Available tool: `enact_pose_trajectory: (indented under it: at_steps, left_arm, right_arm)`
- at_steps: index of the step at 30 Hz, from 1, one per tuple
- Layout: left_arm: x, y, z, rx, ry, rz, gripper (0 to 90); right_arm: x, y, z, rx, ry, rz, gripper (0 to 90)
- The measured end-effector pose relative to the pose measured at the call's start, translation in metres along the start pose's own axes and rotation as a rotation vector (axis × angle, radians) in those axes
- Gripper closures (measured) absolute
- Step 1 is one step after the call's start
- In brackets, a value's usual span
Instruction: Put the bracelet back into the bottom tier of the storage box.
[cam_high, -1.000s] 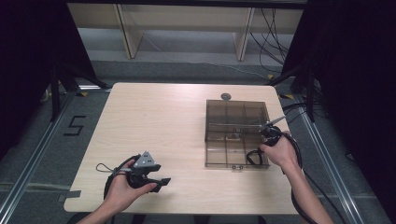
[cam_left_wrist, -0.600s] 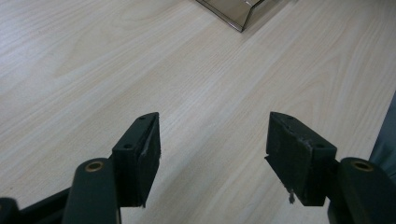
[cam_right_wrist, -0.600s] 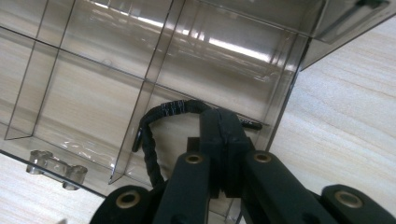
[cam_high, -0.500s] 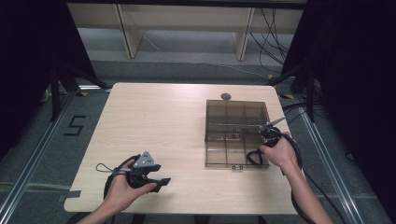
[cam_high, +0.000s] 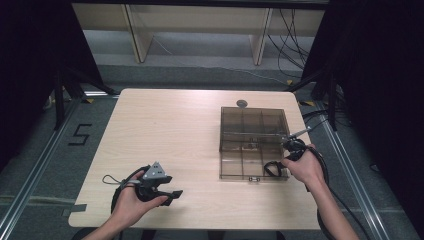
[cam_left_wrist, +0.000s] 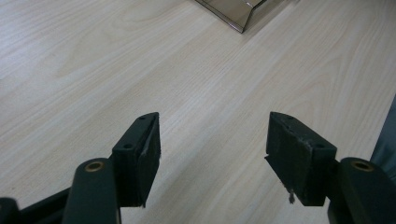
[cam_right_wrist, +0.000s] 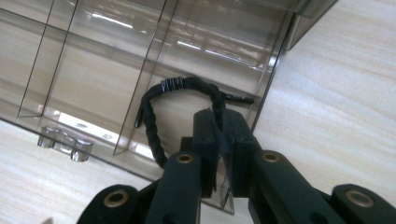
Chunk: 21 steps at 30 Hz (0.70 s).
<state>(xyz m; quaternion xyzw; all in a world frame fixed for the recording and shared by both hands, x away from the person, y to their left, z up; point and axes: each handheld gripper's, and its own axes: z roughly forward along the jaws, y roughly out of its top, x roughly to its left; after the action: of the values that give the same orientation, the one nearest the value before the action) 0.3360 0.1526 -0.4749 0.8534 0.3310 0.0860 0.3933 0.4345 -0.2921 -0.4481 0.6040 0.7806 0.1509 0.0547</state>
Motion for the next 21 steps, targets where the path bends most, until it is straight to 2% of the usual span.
enact_pose_trajectory:
  at_steps: [2, 3, 5, 7, 8, 9, 10, 13, 14, 16, 17, 18, 20, 21]
  left_arm:
    - [0.000, 0.000, 0.000, 0.000, 0.000, -0.001, 35.4]
    - [0.000, 0.000, 0.000, 0.000, 0.000, -0.001, 35.4]
    - [0.000, 0.000, 0.000, 0.001, -0.007, 0.000, 35.4]
    - [0.000, 0.000, 0.000, -0.001, -0.006, -0.002, 35.4]
    - [0.001, 0.000, 0.000, 0.000, -0.004, 0.012, 35.3]
    - [0.000, 0.000, 0.000, -0.001, -0.005, -0.003, 35.3]
    - [0.001, 0.000, -0.001, 0.000, -0.003, 0.017, 35.3]
    - [0.001, 0.000, 0.000, 0.001, 0.000, 0.014, 35.3]
    - [0.001, 0.000, 0.000, 0.002, -0.002, 0.014, 35.3]
    - [0.001, 0.000, 0.000, -0.006, -0.003, 0.005, 35.2]
    - [0.001, 0.000, 0.000, 0.000, -0.002, 0.012, 35.2]
    - [0.001, 0.000, 0.000, 0.002, -0.002, 0.014, 35.1]
    - [0.002, -0.001, 0.000, 0.002, 0.007, 0.007, 35.0]
    - [0.002, -0.001, 0.000, 0.000, 0.005, 0.008, 34.9]
  right_arm:
    - [0.001, -0.003, -0.002, -0.002, 0.006, 0.012, 82.6]
    - [-0.001, -0.004, -0.001, -0.021, -0.004, -0.015, 82.0]
    - [-0.002, -0.008, -0.004, -0.030, 0.001, -0.025, 80.9]
    - [0.000, -0.011, -0.008, -0.026, 0.000, -0.006, 79.3]
    - [-0.001, -0.013, -0.010, -0.028, 0.003, -0.011, 78.8]
    - [0.000, -0.015, -0.011, -0.034, 0.004, -0.008, 78.4]
    - [0.000, -0.017, -0.013, -0.033, 0.004, -0.003, 78.0]
    - [0.002, -0.024, -0.018, -0.043, 0.003, 0.007, 76.1]
    - [0.000, -0.027, -0.019, -0.057, 0.011, -0.017, 75.4]
    - [0.002, -0.032, -0.021, -0.060, 0.017, -0.005, 73.9]
    - [0.002, -0.035, -0.023, -0.069, 0.029, -0.014, 73.2]
    - [0.004, -0.038, -0.025, -0.080, 0.051, 0.007, 72.3]
    - [0.001, -0.044, -0.025, -0.109, 0.022, -0.042, 70.0]
    - [0.002, -0.047, -0.025, -0.108, 0.029, -0.036, 69.3]
